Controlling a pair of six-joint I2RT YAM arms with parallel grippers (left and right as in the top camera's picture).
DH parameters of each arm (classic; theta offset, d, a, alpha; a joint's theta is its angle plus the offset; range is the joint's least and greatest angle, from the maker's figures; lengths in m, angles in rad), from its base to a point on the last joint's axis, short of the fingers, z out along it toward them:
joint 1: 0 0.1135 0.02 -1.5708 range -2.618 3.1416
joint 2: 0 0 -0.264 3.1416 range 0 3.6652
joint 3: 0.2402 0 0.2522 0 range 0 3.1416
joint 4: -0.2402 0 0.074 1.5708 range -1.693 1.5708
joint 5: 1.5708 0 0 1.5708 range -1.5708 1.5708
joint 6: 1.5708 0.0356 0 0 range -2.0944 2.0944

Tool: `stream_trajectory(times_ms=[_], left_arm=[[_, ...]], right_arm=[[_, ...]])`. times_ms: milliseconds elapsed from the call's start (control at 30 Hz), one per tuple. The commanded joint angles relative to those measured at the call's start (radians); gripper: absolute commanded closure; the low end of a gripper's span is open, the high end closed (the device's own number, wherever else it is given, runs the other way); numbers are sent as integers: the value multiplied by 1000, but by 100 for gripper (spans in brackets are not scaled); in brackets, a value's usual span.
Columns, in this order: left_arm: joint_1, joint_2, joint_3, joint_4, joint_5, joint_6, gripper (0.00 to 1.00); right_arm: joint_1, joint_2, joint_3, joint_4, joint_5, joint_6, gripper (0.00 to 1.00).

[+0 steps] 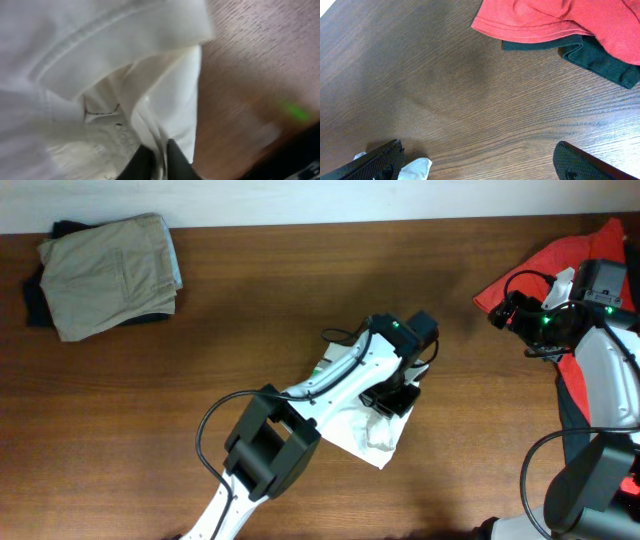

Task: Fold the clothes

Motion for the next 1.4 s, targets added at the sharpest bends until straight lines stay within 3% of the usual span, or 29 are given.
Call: stream_trajectory(times_ms=[0,333,533,600,667,700,1000,1367], left_arm=[[-48,5,14,16,1,6,82],[-121,10,14,40,-33,7,82],[-65,-37,152,-67,-146,6,81],[-30,-57,174,-72,-169,7,71],[6,-58,172,-58,-164,6,42],[19,-50,164,-45,-159,6,37],[18,48,94,84,22,6,41],[-53,134,106,132,81,6,46]], right_arm=[[0,-11,19,3,6,-2,1],[0,-11,19,3,6,-2,1],[0,-11,19,3,6,-2,1],[0,-11,19,3,6,-2,1],[0,-11,19,3,6,-2,1],[0,-11,19,3,6,-2,1],[0,-11,19,3,6,-2,1],[0,-11,19,3,6,-2,1]])
